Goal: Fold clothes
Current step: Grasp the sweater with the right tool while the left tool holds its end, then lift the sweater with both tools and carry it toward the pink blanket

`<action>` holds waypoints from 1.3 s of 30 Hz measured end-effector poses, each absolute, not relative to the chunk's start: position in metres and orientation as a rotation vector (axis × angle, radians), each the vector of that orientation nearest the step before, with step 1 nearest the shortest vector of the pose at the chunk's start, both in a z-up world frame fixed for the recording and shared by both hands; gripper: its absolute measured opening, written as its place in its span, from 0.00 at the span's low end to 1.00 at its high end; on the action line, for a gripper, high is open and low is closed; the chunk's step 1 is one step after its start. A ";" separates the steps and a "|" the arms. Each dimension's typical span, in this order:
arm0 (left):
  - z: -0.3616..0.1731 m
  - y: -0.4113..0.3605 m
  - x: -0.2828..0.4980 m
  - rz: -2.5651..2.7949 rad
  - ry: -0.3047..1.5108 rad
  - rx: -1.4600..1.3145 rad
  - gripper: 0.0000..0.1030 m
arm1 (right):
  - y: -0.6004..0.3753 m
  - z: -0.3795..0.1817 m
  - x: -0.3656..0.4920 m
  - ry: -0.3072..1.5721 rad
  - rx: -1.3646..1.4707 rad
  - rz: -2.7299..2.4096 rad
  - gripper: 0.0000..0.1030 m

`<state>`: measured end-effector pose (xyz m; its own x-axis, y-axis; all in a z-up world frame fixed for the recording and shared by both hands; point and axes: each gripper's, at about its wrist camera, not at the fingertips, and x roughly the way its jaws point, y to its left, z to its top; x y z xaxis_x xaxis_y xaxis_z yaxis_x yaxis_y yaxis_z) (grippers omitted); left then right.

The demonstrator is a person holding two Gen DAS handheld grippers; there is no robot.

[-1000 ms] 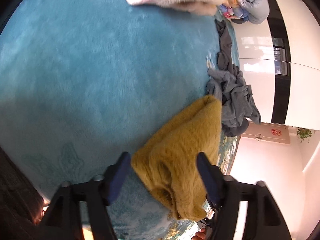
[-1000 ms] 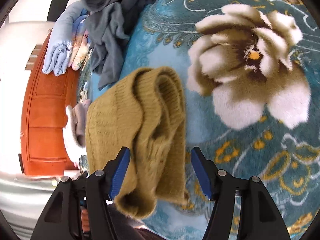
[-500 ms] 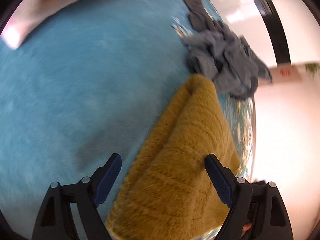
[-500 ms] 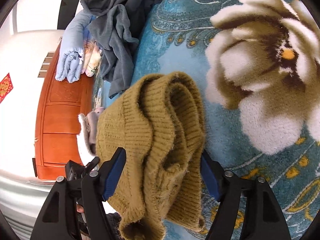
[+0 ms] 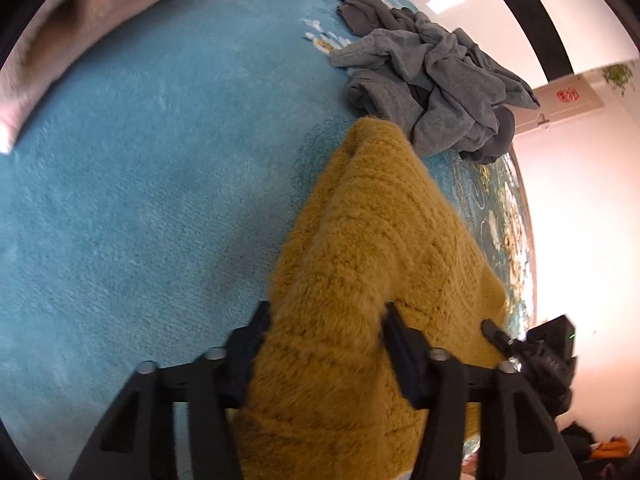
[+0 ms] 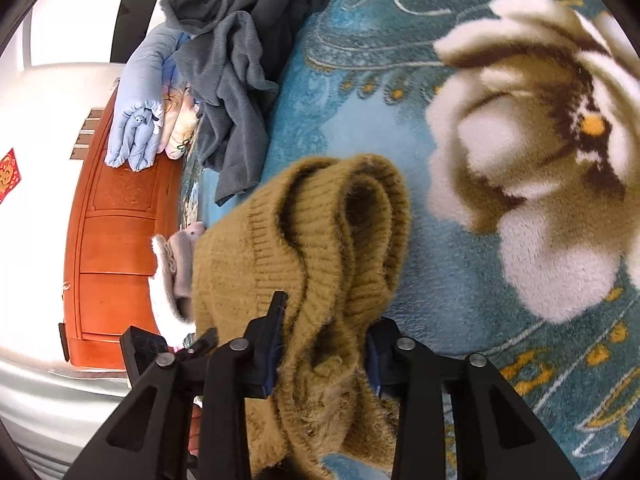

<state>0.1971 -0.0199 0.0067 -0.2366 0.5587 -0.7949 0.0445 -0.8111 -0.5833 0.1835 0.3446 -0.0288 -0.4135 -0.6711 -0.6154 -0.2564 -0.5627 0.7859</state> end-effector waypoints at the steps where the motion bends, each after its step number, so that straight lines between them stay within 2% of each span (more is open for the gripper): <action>1: 0.010 -0.020 0.199 2.123 -0.707 -1.675 0.43 | 0.344 -0.026 0.183 -1.276 1.499 -2.057 0.33; 3: 0.019 -0.021 0.204 2.146 -0.686 -1.652 0.36 | 0.343 -0.018 0.183 -1.266 1.487 -2.059 0.32; 6: 0.031 -0.021 0.212 2.169 -0.662 -1.623 0.33 | 0.341 -0.005 0.185 -1.261 1.460 -2.054 0.31; 14: 0.081 0.015 0.239 2.170 -0.523 -1.492 0.31 | 0.364 0.046 0.214 -1.222 1.391 -2.116 0.31; 25: 0.147 0.083 0.261 2.120 -0.322 -1.303 0.31 | 0.424 0.102 0.278 -1.264 1.255 -2.263 0.31; 32: 0.157 0.043 0.248 2.198 -0.385 -1.296 0.31 | 0.399 0.115 0.251 -1.189 1.249 -2.222 0.31; 39: 0.165 -0.039 0.230 2.330 -0.489 -1.296 0.31 | 0.318 0.122 0.187 -1.068 1.251 -2.117 0.31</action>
